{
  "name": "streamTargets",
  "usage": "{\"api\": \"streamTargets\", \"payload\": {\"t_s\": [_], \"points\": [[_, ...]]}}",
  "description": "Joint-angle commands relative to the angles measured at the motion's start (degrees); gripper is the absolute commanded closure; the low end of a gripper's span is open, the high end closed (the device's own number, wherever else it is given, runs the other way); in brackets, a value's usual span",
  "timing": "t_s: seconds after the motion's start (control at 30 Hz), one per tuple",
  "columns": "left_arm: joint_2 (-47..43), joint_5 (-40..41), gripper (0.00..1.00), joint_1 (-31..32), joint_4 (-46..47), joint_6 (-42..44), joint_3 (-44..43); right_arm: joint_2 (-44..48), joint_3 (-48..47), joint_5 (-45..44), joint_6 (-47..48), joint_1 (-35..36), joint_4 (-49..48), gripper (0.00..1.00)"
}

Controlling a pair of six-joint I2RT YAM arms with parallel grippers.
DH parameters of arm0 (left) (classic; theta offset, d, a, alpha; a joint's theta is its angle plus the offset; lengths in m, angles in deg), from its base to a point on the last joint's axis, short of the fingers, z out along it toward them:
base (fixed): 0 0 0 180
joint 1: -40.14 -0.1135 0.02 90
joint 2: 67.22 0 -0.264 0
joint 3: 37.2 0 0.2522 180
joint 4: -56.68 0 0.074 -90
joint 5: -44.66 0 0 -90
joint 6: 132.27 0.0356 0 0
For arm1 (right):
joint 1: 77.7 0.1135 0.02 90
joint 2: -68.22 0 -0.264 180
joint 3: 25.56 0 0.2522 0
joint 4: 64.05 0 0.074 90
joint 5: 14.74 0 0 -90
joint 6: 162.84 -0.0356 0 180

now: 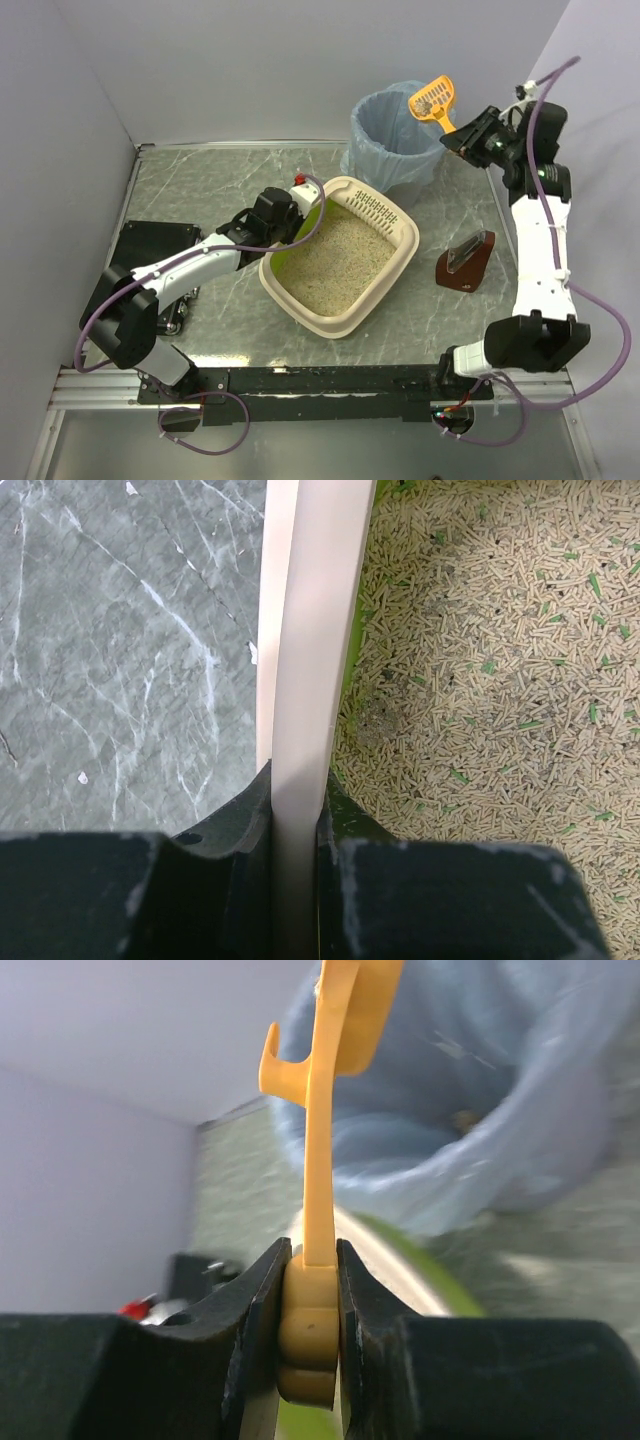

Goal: Clean the litter box

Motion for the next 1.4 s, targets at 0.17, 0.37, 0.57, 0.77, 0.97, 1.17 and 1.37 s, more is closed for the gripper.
{"api": "streamTargets", "payload": {"t_s": [0.17, 0.37, 0.57, 0.77, 0.97, 1.17, 1.37], "points": [[-3.5, -3.6, 0.99, -0.1, 11.0, 0.3, -3.8, -9.5, -15.9, -42.5, 23.3, 16.6, 16.9, 1.0], [-3.1, -3.5, 0.99, -0.1, 10.3, 0.3, -4.3, -8.2, -15.6, -51.3, 25.1, 18.0, 15.0, 1.0], [-2.4, -3.4, 0.99, -0.1, 9.6, -0.3, -5.1, -5.2, -15.4, -49.3, 28.3, 18.8, 12.9, 1.0], [-2.5, -3.1, 0.99, -0.1, 9.1, -0.5, -4.8, 2.6, -14.0, -28.4, 21.0, 19.0, 14.7, 1.0], [-2.3, -1.5, 0.99, -0.1, 8.4, -1.6, -5.4, 17.9, 3.6, -5.4, 6.9, 19.7, 6.5, 1.0], [-2.5, -0.2, 0.99, 0.0, 7.3, -1.8, -5.8, 26.0, 20.4, 0.9, 3.1, 22.6, 15.3, 1.0], [-2.2, 0.4, 0.99, 0.0, 6.4, -2.9, -7.4, 28.7, 21.9, 5.8, 4.7, 22.6, 26.4, 1.0]]}}
